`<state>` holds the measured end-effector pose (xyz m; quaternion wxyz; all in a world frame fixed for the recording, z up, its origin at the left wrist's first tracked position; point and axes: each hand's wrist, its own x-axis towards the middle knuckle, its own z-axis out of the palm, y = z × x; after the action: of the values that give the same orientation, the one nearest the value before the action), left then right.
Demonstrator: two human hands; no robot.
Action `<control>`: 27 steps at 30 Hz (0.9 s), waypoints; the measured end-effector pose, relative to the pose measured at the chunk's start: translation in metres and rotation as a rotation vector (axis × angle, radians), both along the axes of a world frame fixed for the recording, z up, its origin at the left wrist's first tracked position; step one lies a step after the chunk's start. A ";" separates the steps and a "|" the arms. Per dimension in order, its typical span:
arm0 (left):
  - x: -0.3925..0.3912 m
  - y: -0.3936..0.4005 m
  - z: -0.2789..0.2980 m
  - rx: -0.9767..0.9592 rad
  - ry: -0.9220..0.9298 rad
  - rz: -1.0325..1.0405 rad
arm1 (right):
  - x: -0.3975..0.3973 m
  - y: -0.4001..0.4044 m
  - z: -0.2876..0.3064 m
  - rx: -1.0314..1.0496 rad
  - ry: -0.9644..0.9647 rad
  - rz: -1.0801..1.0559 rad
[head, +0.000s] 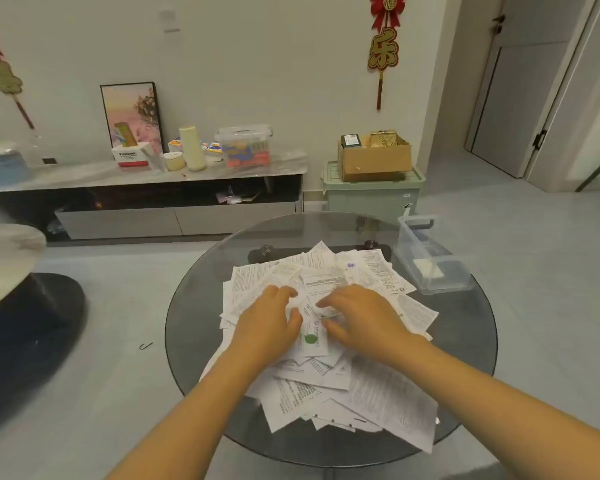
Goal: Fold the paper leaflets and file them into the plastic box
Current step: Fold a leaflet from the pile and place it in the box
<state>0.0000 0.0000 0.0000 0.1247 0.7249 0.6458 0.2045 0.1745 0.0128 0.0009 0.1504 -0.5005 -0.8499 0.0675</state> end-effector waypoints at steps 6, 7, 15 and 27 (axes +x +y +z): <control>-0.002 -0.004 -0.018 -0.212 0.128 -0.206 | 0.004 0.008 -0.016 -0.223 -0.153 0.218; -0.005 -0.004 -0.018 -0.222 0.098 -0.227 | 0.004 0.011 -0.014 -0.254 -0.160 0.245; -0.019 -0.009 -0.018 -0.281 0.049 -0.349 | 0.009 0.031 -0.021 -0.389 -0.090 0.293; -0.021 -0.017 -0.022 -0.164 -0.099 -0.216 | 0.000 0.018 -0.009 -0.230 0.226 0.248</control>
<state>-0.0214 -0.0167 -0.0215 0.2365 0.7666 0.5717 0.1718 0.1743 0.0313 -0.0085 0.1770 -0.3953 -0.8694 0.2379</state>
